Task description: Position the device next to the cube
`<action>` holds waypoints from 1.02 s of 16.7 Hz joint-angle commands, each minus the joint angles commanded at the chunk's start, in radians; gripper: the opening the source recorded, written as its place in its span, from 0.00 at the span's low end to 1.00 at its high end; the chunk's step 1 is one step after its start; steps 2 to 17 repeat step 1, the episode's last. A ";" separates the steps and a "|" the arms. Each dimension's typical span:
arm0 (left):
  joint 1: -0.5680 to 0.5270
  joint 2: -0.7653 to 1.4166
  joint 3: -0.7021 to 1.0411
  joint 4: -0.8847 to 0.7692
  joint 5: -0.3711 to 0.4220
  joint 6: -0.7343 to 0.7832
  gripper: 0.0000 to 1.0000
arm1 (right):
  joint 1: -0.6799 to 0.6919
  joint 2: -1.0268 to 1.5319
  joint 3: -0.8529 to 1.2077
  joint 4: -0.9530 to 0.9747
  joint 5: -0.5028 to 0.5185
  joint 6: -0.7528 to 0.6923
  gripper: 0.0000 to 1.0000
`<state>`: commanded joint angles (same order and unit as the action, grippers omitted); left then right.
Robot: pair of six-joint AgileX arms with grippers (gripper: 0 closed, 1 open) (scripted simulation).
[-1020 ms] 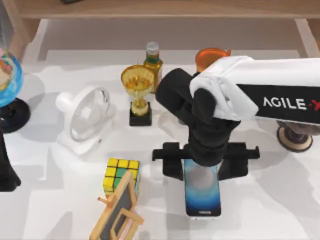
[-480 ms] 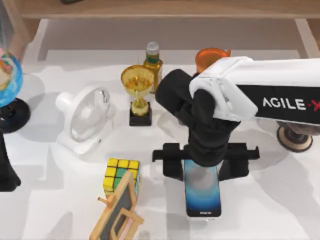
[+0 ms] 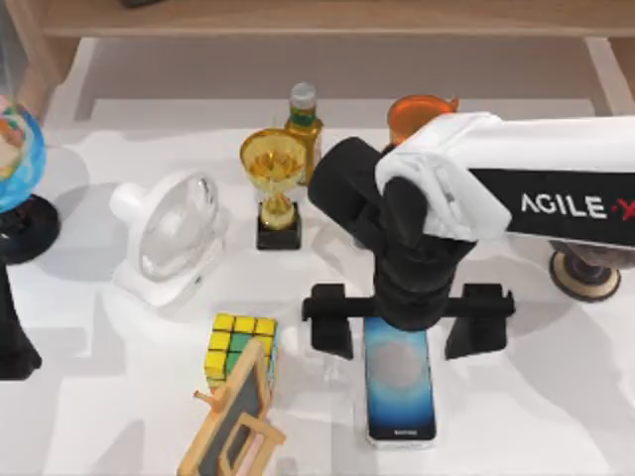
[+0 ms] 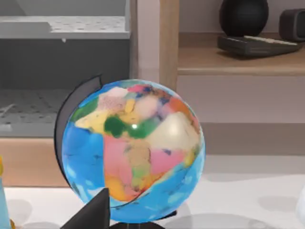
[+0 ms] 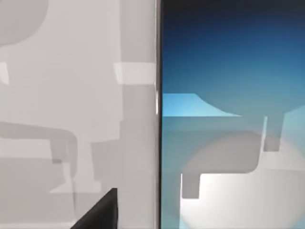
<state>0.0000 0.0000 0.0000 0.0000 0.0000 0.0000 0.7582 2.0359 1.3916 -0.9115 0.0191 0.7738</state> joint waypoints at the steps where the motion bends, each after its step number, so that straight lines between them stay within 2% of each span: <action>1: 0.000 0.000 0.000 0.000 0.000 0.000 1.00 | 0.000 0.000 0.000 0.000 0.000 0.000 1.00; 17: 0.000 0.000 0.000 0.000 0.000 0.000 1.00 | 0.000 0.000 0.000 0.000 0.000 0.000 1.00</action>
